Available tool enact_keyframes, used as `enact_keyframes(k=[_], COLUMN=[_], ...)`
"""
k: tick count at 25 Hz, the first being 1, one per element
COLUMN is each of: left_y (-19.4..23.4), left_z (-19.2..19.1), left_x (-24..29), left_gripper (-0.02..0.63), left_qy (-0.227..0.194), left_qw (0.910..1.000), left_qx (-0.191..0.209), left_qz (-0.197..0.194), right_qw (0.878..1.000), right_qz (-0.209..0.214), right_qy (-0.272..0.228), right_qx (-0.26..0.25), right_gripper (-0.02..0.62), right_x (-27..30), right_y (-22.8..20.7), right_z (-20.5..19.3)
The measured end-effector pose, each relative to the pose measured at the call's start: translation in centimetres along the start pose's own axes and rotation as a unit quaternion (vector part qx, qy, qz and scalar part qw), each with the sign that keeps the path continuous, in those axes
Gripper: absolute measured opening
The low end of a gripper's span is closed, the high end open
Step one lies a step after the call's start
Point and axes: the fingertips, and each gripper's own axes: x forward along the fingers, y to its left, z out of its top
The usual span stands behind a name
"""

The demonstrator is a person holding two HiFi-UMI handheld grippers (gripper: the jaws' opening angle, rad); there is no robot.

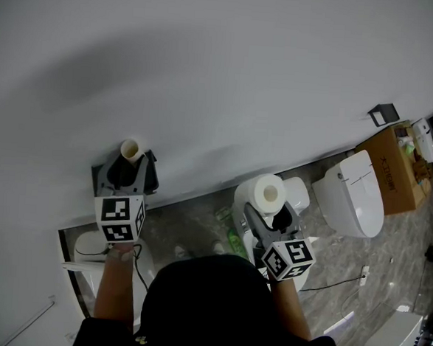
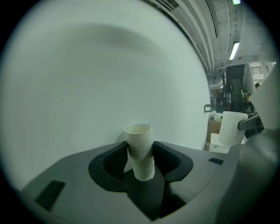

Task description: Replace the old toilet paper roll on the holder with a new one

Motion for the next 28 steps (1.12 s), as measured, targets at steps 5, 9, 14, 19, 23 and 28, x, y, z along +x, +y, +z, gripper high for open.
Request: enact_keyframes(k=[5, 9, 14, 19, 23, 28], left_y=[0.0, 0.3, 0.9, 2.2, 3.0, 5.1], left_z=[0.3, 1.1, 2.2, 1.2, 0.4, -1.7], left_x=[-0.6, -1.9, -4.7, -7.3, -9.7, -13.6], left_gripper=[0.187, 0.186, 0.184, 0.183, 0.181, 0.181], left_qy=[-0.011, -0.022, -0.041, -0.039, -0.042, -0.040], left_qw=[0.9999, 0.9997, 0.9990, 0.9986, 0.9976, 0.9947], left_qx=[0.008, 0.010, 0.010, 0.001, -0.017, -0.037], left_qz=[-0.009, -0.002, 0.014, 0.036, 0.053, 0.087], right_qw=[1.000, 1.000, 0.999, 0.997, 0.994, 0.988], right_qz=[0.005, 0.016, 0.038, 0.072, 0.103, 0.146], right_qy=[0.000, 0.002, 0.005, 0.013, 0.019, 0.031], right_qx=[0.000, -0.002, -0.006, -0.013, -0.019, -0.031], right_gripper=[0.348, 0.348, 0.348, 0.348, 0.348, 0.348], right_x=[0.1, 0.3, 0.8, 2.0, 2.8, 3.9], right_y=[0.3, 0.8, 2.0, 4.0, 5.7, 9.3], right_z=[-0.2, -0.3, -0.3, -0.6, -0.8, -1.9])
